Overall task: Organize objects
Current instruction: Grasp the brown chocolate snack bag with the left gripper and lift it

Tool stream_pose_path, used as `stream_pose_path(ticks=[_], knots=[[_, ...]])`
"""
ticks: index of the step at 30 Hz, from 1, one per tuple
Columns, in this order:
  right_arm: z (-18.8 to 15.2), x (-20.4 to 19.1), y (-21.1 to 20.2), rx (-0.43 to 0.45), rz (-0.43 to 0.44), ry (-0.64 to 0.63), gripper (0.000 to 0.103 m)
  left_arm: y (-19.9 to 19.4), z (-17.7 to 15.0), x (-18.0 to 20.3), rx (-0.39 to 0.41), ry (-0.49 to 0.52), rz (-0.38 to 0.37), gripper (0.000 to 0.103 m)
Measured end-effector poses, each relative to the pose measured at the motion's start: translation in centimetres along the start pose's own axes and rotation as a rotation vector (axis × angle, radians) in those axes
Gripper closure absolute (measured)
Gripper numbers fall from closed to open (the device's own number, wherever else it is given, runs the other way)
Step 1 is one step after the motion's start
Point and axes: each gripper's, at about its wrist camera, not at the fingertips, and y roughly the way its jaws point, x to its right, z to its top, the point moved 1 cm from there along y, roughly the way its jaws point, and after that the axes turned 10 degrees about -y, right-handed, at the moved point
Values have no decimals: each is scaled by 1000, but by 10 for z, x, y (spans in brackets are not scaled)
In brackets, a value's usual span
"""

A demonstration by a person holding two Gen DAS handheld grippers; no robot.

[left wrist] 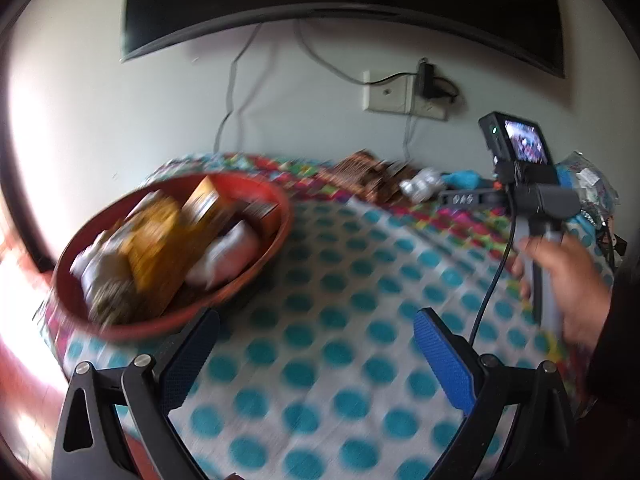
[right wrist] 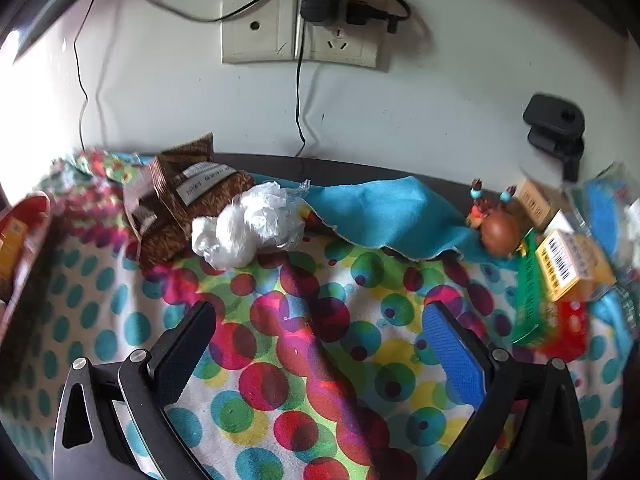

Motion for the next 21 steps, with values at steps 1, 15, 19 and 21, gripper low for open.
stream_pose_path(ticks=[1,15,19,21], knots=[[0,3,0,5,17,18,0,4,7,5,0,4,-13,3],[-10,21,14,-58,76,140,0,138,127,85,25,29,101,3],[-11,24,16,-52,113,163,0,175,144,97,-2,-17,123,3],[-12,24,16,-49,129,170,0,198,149,97,-35,-59,134,3]])
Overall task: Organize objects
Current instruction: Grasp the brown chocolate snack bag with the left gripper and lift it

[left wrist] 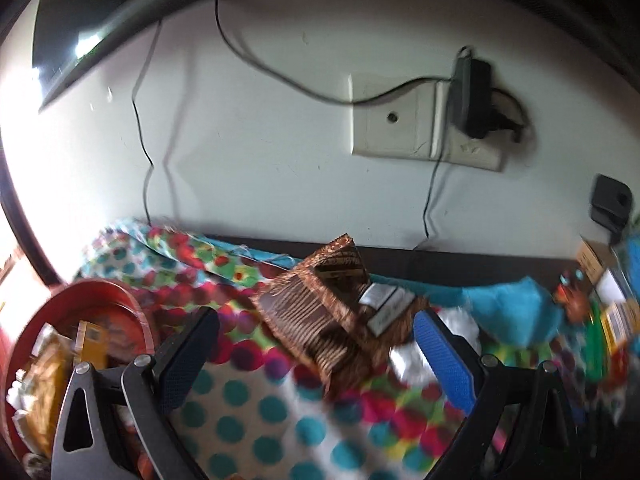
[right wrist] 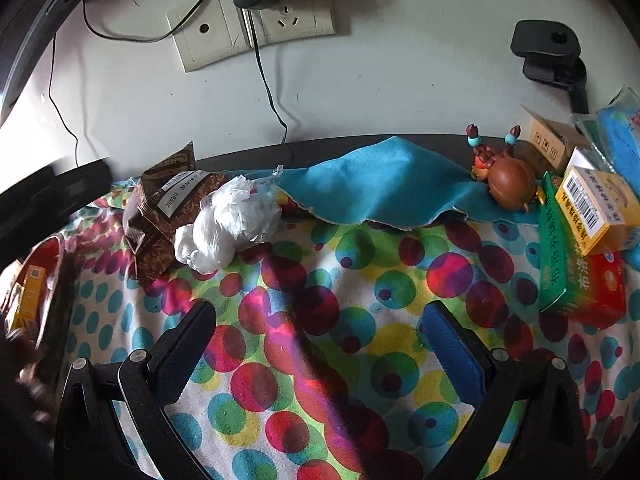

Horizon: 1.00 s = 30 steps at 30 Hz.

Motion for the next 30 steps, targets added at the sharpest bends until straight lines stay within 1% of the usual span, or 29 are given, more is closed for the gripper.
stream_pose_path(ticks=[3,6,8,10,16,18,23,24,27,28,30], knots=[[0,-1,1,1,20,2,0,28,4,0,-39,-34,32,3],[0,0,2,5,36,6,0,46,6,6,-48,-26,47,3],[0,-1,2,6,43,9,0,59,5,8,-86,-39,44,3],[1,0,2,9,48,11,0,74,3,7,-121,-80,38,3],[1,4,0,16,68,27,0,97,5,6,-131,-110,42,3],[1,4,0,16,70,26,0,103,4,4,-142,-130,47,0],[1,2,0,16,70,28,0,117,3,-9,-179,-200,16,0],[1,2,-1,17,70,28,0,122,4,-10,-197,-194,21,0],[1,4,0,17,69,29,0,127,6,-8,-215,-152,32,0],[1,3,0,16,69,29,0,126,7,-7,-219,-140,27,1],[1,6,0,15,68,30,0,121,8,-7,-206,-117,10,14]])
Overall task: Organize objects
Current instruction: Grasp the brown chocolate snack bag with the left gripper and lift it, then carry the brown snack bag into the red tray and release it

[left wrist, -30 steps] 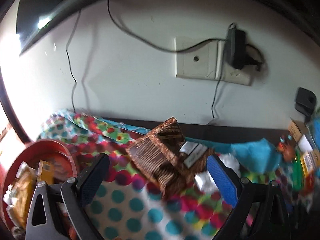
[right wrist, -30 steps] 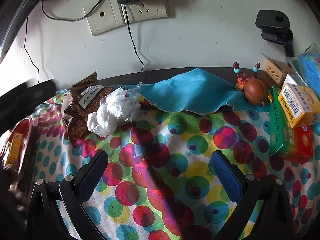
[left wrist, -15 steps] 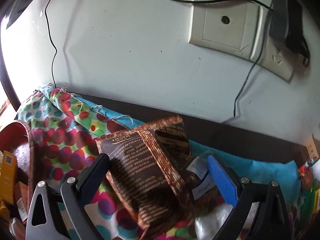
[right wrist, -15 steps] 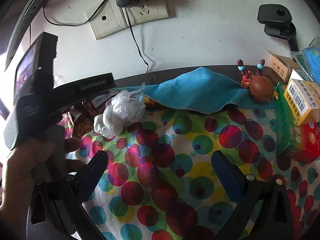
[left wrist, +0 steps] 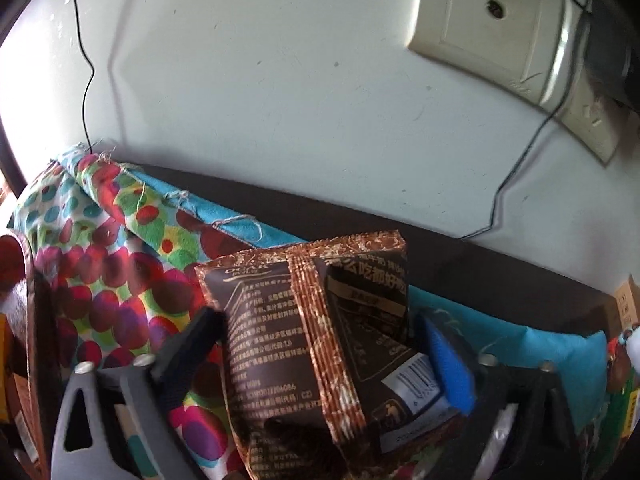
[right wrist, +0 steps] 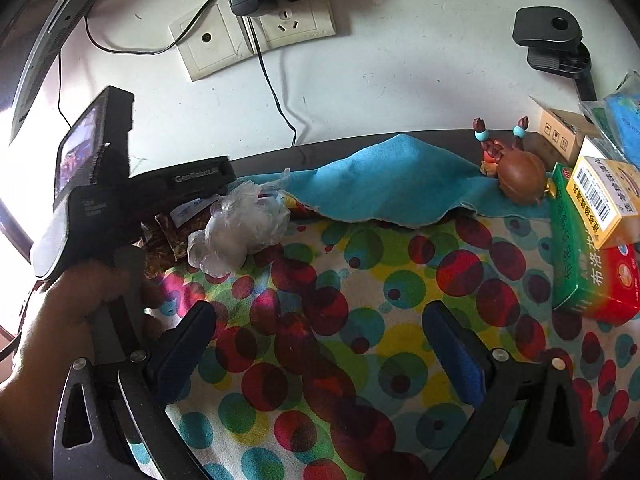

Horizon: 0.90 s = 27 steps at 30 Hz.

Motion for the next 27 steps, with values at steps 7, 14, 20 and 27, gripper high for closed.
stream_pose_path(ticks=[7,14,20,27], knots=[[3,1,4,-4,-9,2,0,-43,11,-8,105,6,-46,27],[3,2,5,-12,-24,0,0,-83,8,-19,141,36,-34,29],[1,3,2,-14,-41,-5,0,-93,-9,-21,150,82,17,29],[3,-2,6,-27,-67,-23,0,-124,-19,-39,168,109,38,29]])
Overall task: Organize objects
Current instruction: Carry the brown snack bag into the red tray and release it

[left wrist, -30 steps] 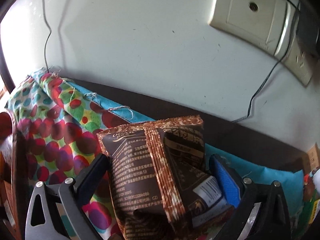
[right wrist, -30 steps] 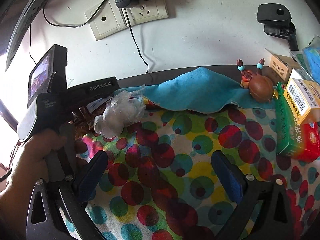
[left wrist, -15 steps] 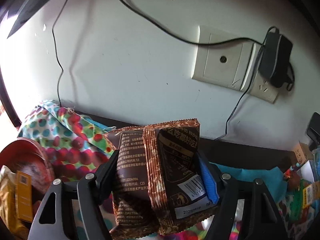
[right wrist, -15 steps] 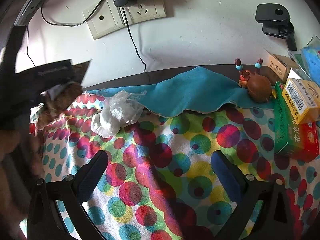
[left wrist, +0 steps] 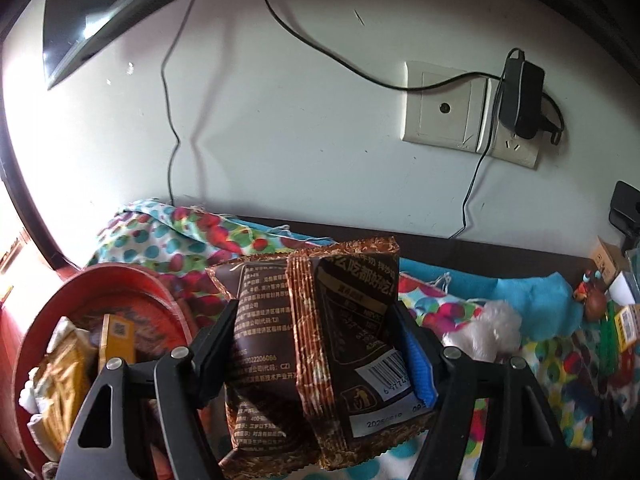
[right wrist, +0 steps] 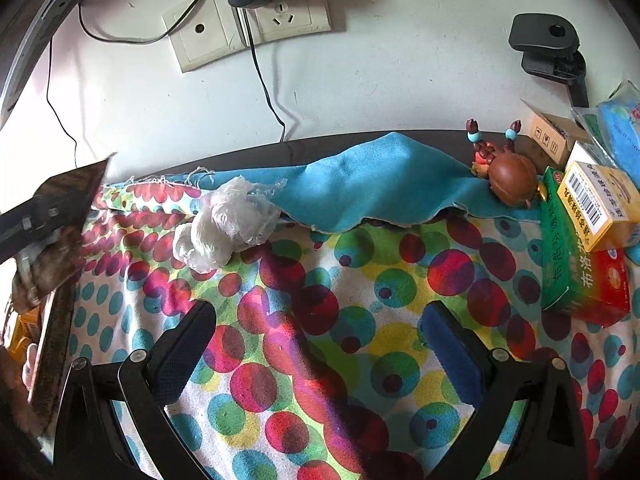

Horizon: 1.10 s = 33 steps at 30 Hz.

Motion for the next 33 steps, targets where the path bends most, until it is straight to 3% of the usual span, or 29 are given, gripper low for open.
stream_pose_path(ticks=[9,24,33], knots=[[1,-3,2,-14,-30,-18,0,-42,3,-55,30,-54,14,29],[1,-16,6,-42,-80,-81,0,-58,-25,-227,-22,-204,186,29],[-1,-16,8,-60,-77,-89,0,-47,-13,-255,-36,-206,210,29]])
